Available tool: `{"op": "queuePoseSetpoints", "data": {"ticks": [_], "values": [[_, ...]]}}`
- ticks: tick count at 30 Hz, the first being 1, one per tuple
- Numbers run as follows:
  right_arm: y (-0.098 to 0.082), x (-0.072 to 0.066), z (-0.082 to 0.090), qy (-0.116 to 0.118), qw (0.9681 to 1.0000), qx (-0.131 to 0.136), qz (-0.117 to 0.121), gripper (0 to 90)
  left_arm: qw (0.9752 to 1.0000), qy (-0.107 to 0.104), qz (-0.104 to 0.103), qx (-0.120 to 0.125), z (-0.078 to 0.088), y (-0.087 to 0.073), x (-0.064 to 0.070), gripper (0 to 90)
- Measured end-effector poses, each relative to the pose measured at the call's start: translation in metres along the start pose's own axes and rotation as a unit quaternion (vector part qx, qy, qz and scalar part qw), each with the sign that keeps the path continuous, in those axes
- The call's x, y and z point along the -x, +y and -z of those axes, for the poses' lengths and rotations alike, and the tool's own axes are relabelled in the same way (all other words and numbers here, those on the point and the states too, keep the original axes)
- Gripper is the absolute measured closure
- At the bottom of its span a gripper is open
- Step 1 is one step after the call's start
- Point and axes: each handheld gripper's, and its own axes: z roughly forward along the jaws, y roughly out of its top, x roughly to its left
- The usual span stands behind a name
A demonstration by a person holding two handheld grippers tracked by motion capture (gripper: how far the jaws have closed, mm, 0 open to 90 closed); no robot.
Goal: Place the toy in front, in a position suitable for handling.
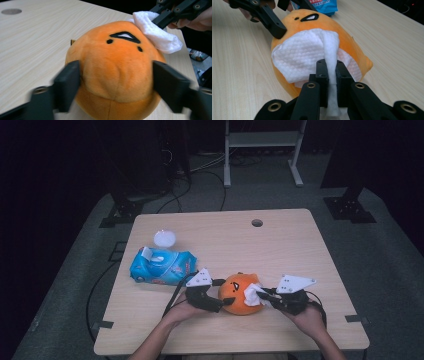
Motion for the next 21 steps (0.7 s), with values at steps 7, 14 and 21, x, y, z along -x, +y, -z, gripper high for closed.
{"op": "queuePoseSetpoints", "data": {"ticks": [7, 14, 21], "values": [[0.023, -0.029, -0.012, 0.018, 0.9986, 0.017, 0.047, 82.9, 0.9998, -0.002, -0.019, 0.006, -0.001, 0.006, 0.004, 42.2], [0.009, -0.013, -0.008, 0.012, 0.9996, 0.003, 0.024, 83.0, 0.9995, 0.012, 0.029, 0.011, 0.0, -0.001, -0.005, 20.2], [0.017, -0.024, -0.006, 0.023, 0.9992, 0.022, 0.024, 82.7, 0.9999, -0.011, -0.003, 0.009, -0.003, 0.001, 0.002, 31.6]]}}
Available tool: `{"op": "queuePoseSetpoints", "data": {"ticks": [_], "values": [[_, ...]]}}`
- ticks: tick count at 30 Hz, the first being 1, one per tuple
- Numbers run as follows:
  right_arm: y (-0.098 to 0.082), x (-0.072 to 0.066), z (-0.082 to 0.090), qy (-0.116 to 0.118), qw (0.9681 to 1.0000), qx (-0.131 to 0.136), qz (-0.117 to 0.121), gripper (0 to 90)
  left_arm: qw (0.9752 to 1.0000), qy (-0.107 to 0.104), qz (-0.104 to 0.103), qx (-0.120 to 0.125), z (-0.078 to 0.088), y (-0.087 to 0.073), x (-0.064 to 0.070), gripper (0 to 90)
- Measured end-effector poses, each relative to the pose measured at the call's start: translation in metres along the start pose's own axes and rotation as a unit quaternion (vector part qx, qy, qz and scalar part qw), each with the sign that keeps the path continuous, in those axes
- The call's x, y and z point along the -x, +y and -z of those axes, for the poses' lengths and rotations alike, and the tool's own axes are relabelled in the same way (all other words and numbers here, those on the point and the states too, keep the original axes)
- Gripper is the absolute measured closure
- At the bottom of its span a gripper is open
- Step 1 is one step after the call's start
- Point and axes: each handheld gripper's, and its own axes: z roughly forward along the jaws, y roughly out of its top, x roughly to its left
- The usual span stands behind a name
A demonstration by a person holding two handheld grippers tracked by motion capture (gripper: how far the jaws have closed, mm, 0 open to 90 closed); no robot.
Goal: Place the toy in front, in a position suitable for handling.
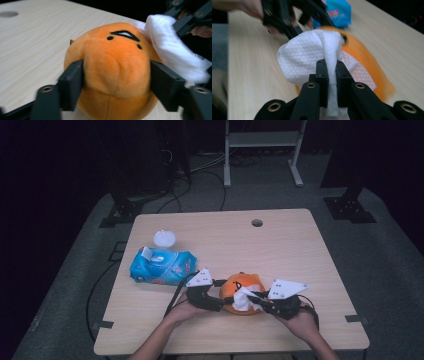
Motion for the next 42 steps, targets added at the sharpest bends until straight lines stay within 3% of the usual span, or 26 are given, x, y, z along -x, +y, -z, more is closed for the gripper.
{"op": "queuePoseSetpoints", "data": {"ticks": [3, 5, 9, 12, 16, 19, 22, 25, 27, 29, 31, 33, 37, 39, 42], "values": [[0.011, -0.006, -0.007, 0.002, 0.9998, 0.001, 0.022, 83.0, 0.9993, 0.002, -0.038, -0.005, -0.001, 0.004, 0.007, 37.9], [0.011, -0.003, -0.007, -0.001, 0.9997, -0.007, 0.025, 83.3, 0.999, 0.001, -0.043, -0.009, 0.002, 0.004, 0.007, 40.0], [0.0, 0.015, 0.005, -0.028, 0.9995, -0.011, -0.005, 83.2, 0.9995, -0.001, -0.03, -0.004, 0.003, 0.001, 0.004, 40.6], [-0.006, 0.022, 0.01, -0.014, 0.9987, -0.003, -0.048, 83.0, 0.9992, -0.003, -0.039, -0.003, 0.002, 0.003, 0.007, 40.8], [0.01, 0.005, 0.007, 0.016, 0.9993, 0.024, -0.025, 83.1, 0.998, -0.023, -0.058, -0.006, 0.001, 0.005, 0.011, 41.5], [0.018, -0.002, 0.003, 0.025, 0.9995, 0.017, -0.007, 83.2, 0.9966, -0.04, -0.072, -0.009, 0.002, 0.005, 0.014, 41.9], [0.013, 0.004, 0.005, 0.016, 0.9997, 0.009, -0.015, 83.5, 0.9974, -0.035, -0.062, -0.01, 0.002, 0.004, 0.012, 38.4], [0.005, 0.011, 0.008, 0.002, 0.9996, -0.006, -0.027, 83.4, 0.9991, -0.024, -0.035, -0.002, 0.002, 0.003, 0.008, 22.0], [0.0, 0.015, 0.008, -0.005, 0.9994, -0.01, -0.032, 83.4, 0.9994, -0.021, -0.028, -0.002, 0.001, 0.003, 0.007, 18.2], [-0.001, 0.017, 0.009, -0.004, 0.9991, -0.008, -0.041, 83.4, 0.999, -0.026, -0.036, -0.005, -0.001, 0.002, 0.009, 26.7], [0.004, 0.012, 0.01, -0.008, 0.9995, 0.0, -0.03, 83.3, 0.9988, -0.023, -0.044, -0.001, -0.001, 0.004, 0.012, 36.8], [0.011, 0.006, 0.01, 0.007, 0.9995, 0.016, -0.024, 83.3, 0.9978, -0.021, -0.062, 0.004, -0.001, 0.007, 0.016, 39.8], [0.022, -0.008, 0.003, 0.023, 0.9995, 0.02, -0.008, 83.3, 0.9942, -0.021, -0.106, 0.001, -0.006, 0.011, 0.027, 41.2], [0.023, -0.008, 0.001, 0.019, 0.9998, 0.009, 0.004, 83.3, 0.9948, -0.024, -0.099, 0.0, -0.005, 0.01, 0.026, 41.5], [0.016, 0.005, 0.007, -0.006, 0.9999, 0.007, -0.01, 83.3, 0.9962, -0.025, -0.084, -0.004, -0.002, 0.006, 0.02, 41.3]]}}
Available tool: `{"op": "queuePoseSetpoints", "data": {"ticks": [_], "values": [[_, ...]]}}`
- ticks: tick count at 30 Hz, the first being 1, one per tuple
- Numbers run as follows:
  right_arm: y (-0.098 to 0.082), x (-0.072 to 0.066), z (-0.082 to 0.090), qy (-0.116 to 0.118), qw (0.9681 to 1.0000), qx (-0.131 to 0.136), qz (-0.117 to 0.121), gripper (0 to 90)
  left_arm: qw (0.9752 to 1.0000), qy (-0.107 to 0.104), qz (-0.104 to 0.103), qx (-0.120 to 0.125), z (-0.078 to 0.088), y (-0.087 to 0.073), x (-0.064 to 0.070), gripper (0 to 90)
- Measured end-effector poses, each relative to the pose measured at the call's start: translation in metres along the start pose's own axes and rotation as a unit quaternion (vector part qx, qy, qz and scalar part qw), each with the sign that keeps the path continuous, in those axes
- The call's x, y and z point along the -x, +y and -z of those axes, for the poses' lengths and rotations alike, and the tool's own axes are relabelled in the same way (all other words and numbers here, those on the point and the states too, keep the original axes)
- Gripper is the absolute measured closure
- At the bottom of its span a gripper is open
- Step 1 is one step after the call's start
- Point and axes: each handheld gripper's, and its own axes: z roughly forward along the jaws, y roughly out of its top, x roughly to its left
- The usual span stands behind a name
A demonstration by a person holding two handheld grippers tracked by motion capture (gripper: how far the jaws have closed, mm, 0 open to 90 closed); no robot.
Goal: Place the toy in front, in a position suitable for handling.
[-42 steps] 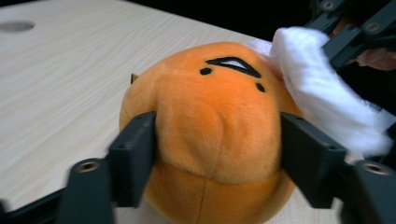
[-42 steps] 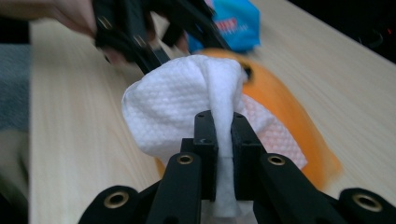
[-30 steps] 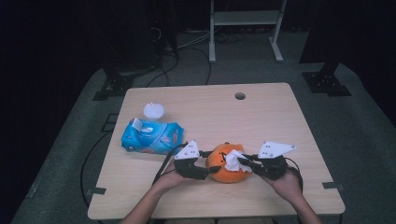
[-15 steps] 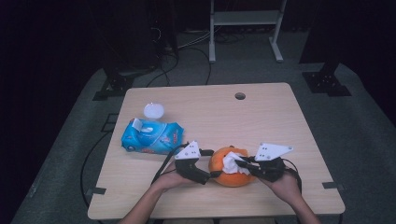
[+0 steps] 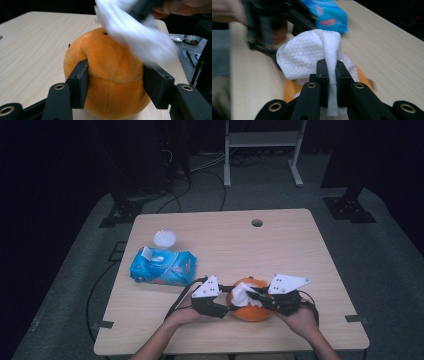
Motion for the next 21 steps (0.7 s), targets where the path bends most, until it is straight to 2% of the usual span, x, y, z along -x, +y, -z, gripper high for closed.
{"op": "queuePoseSetpoints", "data": {"ticks": [1, 2, 3, 5, 7, 8, 10, 11, 12, 15, 17, 19, 21], "values": [[-0.004, 0.007, 0.003, -0.01, 0.9999, -0.003, -0.009, 83.3, 1.0, -0.001, 0.006, -0.001, 0.001, -0.001, -0.002, 40.6], [-0.009, 0.014, 0.005, -0.01, 0.9996, -0.007, -0.026, 83.3, 0.9998, 0.0, 0.019, 0.0, 0.001, -0.002, -0.003, 38.3], [-0.015, 0.021, 0.007, -0.003, 0.999, -0.011, -0.043, 83.2, 0.9996, -0.001, 0.028, 0.0, 0.001, -0.002, -0.005, 33.8], [-0.024, 0.025, 0.008, 0.012, 0.9979, -0.012, -0.062, 83.2, 0.9979, -0.018, 0.061, 0.006, 0.0, -0.002, -0.009, 27.6], [-0.026, 0.024, 0.008, 0.018, 0.9977, -0.016, -0.064, 83.2, 0.9964, -0.021, 0.082, 0.01, -0.001, -0.002, -0.01, 23.5], [-0.025, 0.021, 0.007, 0.021, 0.9978, -0.019, -0.061, 83.3, 0.9962, -0.02, 0.084, 0.004, -0.002, -0.001, -0.01, 22.6], [-0.022, 0.016, 0.004, 0.032, 0.9978, -0.029, -0.05, 83.3, 0.9976, -0.016, 0.067, -0.007, -0.003, -0.002, -0.008, 26.6], [-0.02, 0.014, 0.002, 0.031, 0.998, -0.034, -0.044, 83.3, 0.9982, -0.012, 0.058, -0.01, -0.002, -0.003, -0.007, 31.3], [-0.018, 0.012, 0.003, 0.027, 0.9982, -0.036, -0.039, 83.3, 0.9983, -0.01, 0.056, -0.009, -0.002, -0.002, -0.007, 33.8], [-0.007, 0.007, 0.005, 0.027, 0.9991, -0.015, -0.03, 83.3, 0.9996, -0.006, 0.028, -0.008, -0.001, 0.001, -0.003, 39.7], [0.001, -0.001, 0.003, 0.033, 0.9994, -0.005, -0.012, 83.3, 0.9998, -0.016, 0.007, -0.01, -0.004, 0.004, 0.002, 40.8], [0.007, -0.006, 0.0, 0.033, 0.9994, -0.01, 0.005, 83.3, 0.9996, -0.024, -0.009, -0.013, -0.004, 0.005, 0.006, 41.2], [0.006, -0.005, -0.002, 0.033, 0.9992, -0.018, 0.011, 83.3, 0.9994, -0.027, -0.011, -0.017, -0.003, 0.004, 0.006, 41.2]]}}
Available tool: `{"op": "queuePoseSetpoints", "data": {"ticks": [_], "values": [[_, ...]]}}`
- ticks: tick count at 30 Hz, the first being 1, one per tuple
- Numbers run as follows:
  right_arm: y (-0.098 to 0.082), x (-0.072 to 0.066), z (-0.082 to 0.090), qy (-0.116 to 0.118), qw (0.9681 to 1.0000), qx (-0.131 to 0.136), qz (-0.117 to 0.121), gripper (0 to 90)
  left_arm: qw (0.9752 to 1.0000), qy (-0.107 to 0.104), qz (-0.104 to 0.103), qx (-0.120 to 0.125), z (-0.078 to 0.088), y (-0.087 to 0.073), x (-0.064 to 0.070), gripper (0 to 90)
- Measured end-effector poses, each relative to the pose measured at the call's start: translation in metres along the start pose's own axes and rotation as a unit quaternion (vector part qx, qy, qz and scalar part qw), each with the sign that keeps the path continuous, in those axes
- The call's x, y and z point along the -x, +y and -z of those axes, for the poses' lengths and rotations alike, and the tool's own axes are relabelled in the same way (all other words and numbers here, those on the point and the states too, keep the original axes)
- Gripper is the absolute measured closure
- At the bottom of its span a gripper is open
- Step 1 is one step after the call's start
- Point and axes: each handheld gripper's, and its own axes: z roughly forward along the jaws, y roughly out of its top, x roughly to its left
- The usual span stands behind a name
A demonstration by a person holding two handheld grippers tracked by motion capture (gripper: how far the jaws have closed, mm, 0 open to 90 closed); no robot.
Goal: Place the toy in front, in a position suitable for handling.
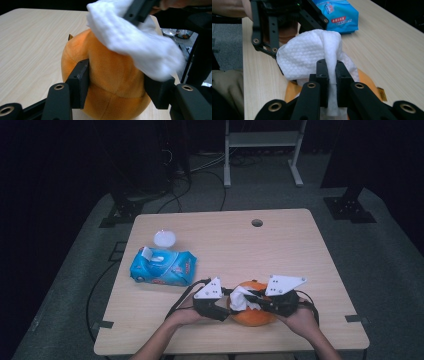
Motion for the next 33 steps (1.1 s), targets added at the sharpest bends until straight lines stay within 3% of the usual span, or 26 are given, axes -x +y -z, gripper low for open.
{"op": "queuePoseSetpoints", "data": {"ticks": [2, 4, 6, 9, 10, 13, 15, 18, 25, 33], "values": [[-0.007, 0.008, 0.002, -0.004, 0.9999, -0.001, -0.011, 83.3, 1.0, -0.002, 0.009, -0.001, 0.002, -0.004, -0.004, 41.0], [-0.017, 0.017, 0.006, -0.009, 0.9994, -0.004, -0.033, 83.3, 0.9994, -0.001, 0.034, 0.003, 0.004, -0.008, -0.01, 38.2], [-0.027, 0.023, 0.009, -0.009, 0.9986, -0.006, -0.052, 83.3, 0.9981, -0.003, 0.06, 0.007, 0.004, -0.007, -0.013, 29.7], [-0.03, 0.021, 0.011, -0.008, 0.9981, -0.005, -0.062, 83.3, 0.9971, -0.005, 0.075, 0.011, 0.001, 0.001, -0.008, 20.0], [-0.029, 0.019, 0.01, -0.006, 0.9983, -0.004, -0.057, 83.3, 0.9973, -0.005, 0.073, 0.011, -0.001, 0.003, -0.006, 18.8], [-0.024, 0.009, 0.003, 0.005, 0.9991, -0.007, -0.041, 83.3, 0.9989, 0.021, 0.036, -0.021, -0.006, 0.005, -0.001, 21.2], [-0.021, 0.006, 0.002, 0.001, 0.9995, -0.011, -0.029, 83.3, 0.9988, 0.018, 0.043, -0.015, -0.003, 0.0, -0.004, 26.7], [-0.024, 0.012, 0.005, 0.004, 0.9992, -0.004, -0.039, 83.3, 0.9988, 0.02, 0.039, -0.02, 0.001, -0.004, -0.007, 32.8], [-0.04, 0.025, 0.015, -0.011, 0.9978, -0.012, -0.063, 83.3, 0.9985, 0.013, 0.051, -0.018, 0.007, -0.015, -0.014, 33.9], [-0.041, 0.026, 0.017, -0.01, 0.9978, -0.018, -0.063, 83.3, 0.9982, 0.011, 0.054, -0.024, 0.011, -0.019, -0.016, 34.1]]}}
